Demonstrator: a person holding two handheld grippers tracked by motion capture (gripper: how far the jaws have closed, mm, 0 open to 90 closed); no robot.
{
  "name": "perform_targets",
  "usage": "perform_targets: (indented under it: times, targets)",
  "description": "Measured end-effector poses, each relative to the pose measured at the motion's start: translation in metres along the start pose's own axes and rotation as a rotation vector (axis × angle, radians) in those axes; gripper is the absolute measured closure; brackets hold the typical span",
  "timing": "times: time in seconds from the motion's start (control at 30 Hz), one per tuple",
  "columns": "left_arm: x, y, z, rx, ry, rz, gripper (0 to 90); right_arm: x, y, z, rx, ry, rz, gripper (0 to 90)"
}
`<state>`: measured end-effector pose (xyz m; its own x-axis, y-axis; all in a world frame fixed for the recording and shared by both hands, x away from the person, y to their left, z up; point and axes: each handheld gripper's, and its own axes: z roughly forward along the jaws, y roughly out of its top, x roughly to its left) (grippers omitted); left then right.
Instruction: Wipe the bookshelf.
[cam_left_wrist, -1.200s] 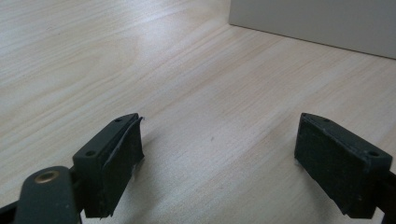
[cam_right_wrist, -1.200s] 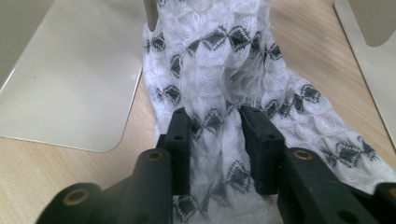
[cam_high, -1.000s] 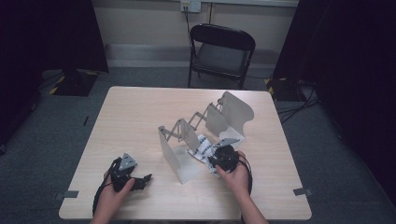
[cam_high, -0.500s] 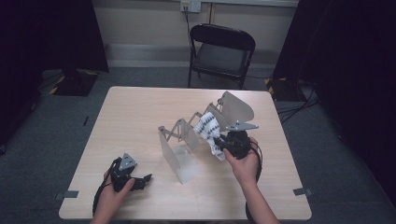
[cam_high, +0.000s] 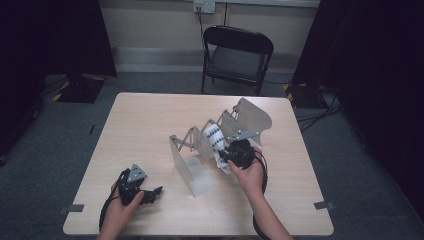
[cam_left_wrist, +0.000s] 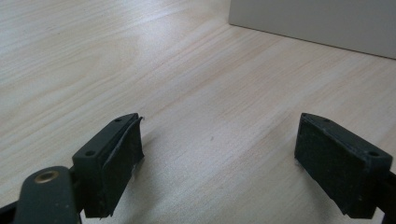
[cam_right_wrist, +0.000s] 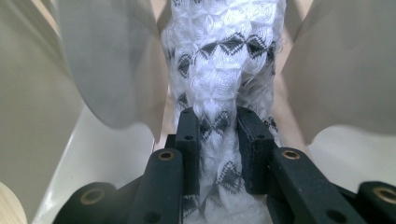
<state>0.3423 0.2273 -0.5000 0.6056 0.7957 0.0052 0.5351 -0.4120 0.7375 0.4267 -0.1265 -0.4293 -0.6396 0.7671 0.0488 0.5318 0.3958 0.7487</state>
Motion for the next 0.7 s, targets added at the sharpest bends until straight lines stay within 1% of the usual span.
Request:
perform_targets:
  times: [0.03,0.07,0.1,0.17,0.23,0.27,0.3,0.33,0.4,0.57,0.67,0.7]
  targets:
    - [0.000,0.000,0.000,0.000,0.000,0.000,14.6,0.001,-0.004,0.004,0.017,-0.001,-0.001,72.9]
    - [0.000,0.000,0.000,0.000,0.000,0.000,14.6,0.001,-0.004,0.004,0.017,-0.001,-0.001,72.9]
    - [0.000,0.000,0.000,0.000,0.000,0.000,14.6,0.002,-0.010,0.010,0.040,0.004,-0.008,72.8]
    - [0.000,0.000,0.000,0.000,-0.001,0.000,14.6,0.005,-0.014,0.014,0.055,0.007,-0.008,72.8]
    - [0.000,0.000,0.000,-0.001,0.000,-0.002,14.6,0.008,-0.018,0.017,0.069,0.016,-0.025,72.8]
    - [0.000,0.000,0.000,-0.001,0.000,-0.002,14.6,0.008,-0.018,0.017,0.069,0.016,-0.025,72.8]
    - [0.000,0.000,0.000,0.000,0.000,0.000,14.6,0.011,-0.022,0.020,0.089,0.022,-0.039,72.8]
    - [0.000,0.000,0.000,0.000,0.000,0.000,14.6,0.013,-0.023,0.021,0.094,0.019,-0.048,72.7]
    - [0.000,0.000,0.000,0.000,0.000,0.000,14.6,0.015,-0.026,0.023,0.103,0.020,-0.052,72.7]
    - [0.000,0.000,0.000,-0.001,0.000,-0.001,14.6,0.014,-0.034,0.020,0.105,0.027,-0.039,72.5]
    - [0.000,0.000,0.000,0.000,-0.001,0.000,14.6,0.011,-0.036,0.014,0.109,0.019,-0.039,72.5]
    - [0.000,0.000,0.000,0.000,-0.001,0.000,14.6,0.008,-0.035,0.009,0.099,0.008,-0.038,72.5]
